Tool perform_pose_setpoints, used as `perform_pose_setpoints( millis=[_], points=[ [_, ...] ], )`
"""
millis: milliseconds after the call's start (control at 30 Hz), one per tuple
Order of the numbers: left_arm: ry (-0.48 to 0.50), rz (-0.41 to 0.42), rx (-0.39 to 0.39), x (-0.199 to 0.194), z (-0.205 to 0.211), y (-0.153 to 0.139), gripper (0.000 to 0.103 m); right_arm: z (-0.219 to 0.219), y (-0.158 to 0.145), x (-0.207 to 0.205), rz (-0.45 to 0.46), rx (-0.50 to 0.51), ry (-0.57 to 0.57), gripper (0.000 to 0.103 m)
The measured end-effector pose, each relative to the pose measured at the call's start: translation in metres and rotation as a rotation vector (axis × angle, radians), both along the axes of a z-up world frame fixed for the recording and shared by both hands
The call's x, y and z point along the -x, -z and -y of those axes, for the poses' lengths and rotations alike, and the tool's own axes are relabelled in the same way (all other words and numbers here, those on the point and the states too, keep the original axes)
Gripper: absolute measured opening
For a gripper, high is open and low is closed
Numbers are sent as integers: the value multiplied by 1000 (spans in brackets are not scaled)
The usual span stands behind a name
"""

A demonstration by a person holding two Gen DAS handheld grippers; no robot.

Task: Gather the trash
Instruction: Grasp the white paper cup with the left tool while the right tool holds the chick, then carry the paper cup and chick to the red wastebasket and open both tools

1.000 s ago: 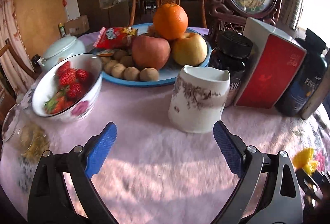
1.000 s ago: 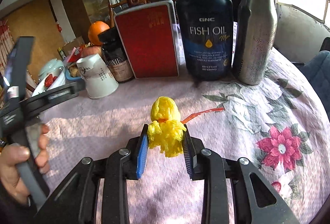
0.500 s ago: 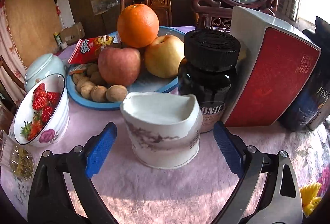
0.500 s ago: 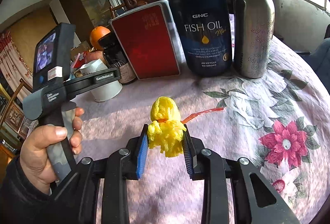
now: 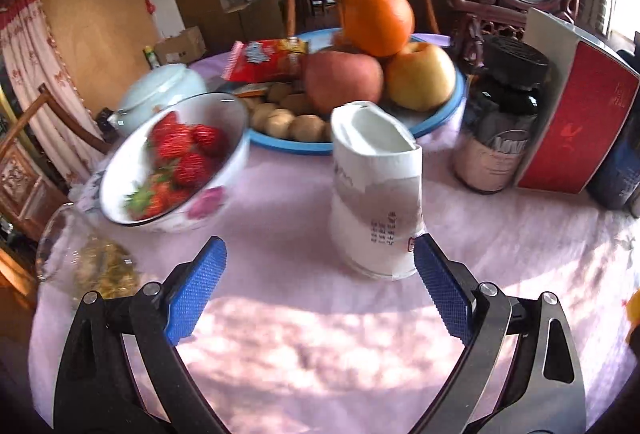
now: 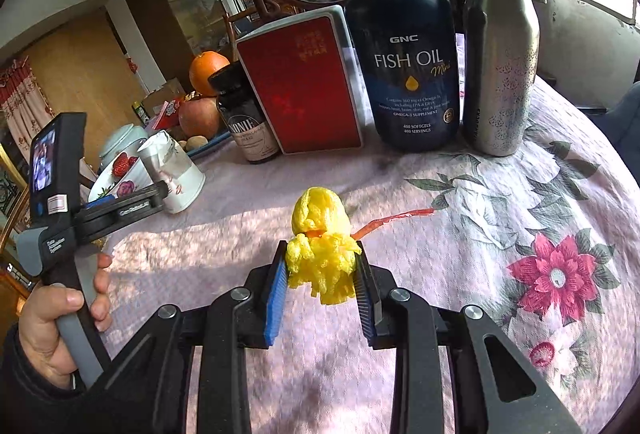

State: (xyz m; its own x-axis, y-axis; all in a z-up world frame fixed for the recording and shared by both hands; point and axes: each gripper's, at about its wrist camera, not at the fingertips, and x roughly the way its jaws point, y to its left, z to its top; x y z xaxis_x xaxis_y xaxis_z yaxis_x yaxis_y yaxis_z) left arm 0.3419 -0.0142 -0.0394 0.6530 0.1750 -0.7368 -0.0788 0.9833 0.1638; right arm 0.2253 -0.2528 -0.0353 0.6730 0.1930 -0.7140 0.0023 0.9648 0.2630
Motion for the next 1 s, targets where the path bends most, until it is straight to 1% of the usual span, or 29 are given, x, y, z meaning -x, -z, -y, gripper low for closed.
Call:
perform_pose_setpoints(
  millis=[133, 233, 333, 433, 467, 500, 533, 600, 700, 800, 900, 1000],
  points=[
    [-5, -2, 24, 4, -7, -6, 91, 0, -1, 0, 0, -5, -4, 31],
    [5, 5, 38, 0, 1, -7, 91, 0, -1, 0, 0, -11, -3, 31],
    [0, -7, 73, -6, 10, -4, 91, 0, -1, 0, -1, -13, -6, 31],
    [-7, -24, 89, -19, 17, 3, 90, 0, 0, -1, -4, -13, -8, 31],
    [-7, -34, 90, -23, 18, 6, 87, 0, 0, -1, -6, -12, -9, 31],
    [-5, -44, 91, -26, 19, 9, 76, 0, 1, -2, -8, -11, -11, 31],
    [3, -60, 95, -29, 19, 11, 62, -1, 1, -2, -8, -9, -12, 31],
    [13, -92, 113, -31, 18, 15, 46, -2, 1, -2, -8, -3, -11, 31],
    [18, -82, 120, -21, 15, 13, 44, -2, -1, 0, -4, -4, -13, 30],
    [51, -86, 137, -3, 16, 7, 42, -1, -7, 4, 9, -2, -8, 30],
    [98, -83, 154, 28, 21, -5, 42, 1, -18, 16, 31, 9, 12, 30],
    [171, -75, 143, 67, 32, -18, 42, 0, -24, 41, 38, 45, 25, 30]
  ],
)
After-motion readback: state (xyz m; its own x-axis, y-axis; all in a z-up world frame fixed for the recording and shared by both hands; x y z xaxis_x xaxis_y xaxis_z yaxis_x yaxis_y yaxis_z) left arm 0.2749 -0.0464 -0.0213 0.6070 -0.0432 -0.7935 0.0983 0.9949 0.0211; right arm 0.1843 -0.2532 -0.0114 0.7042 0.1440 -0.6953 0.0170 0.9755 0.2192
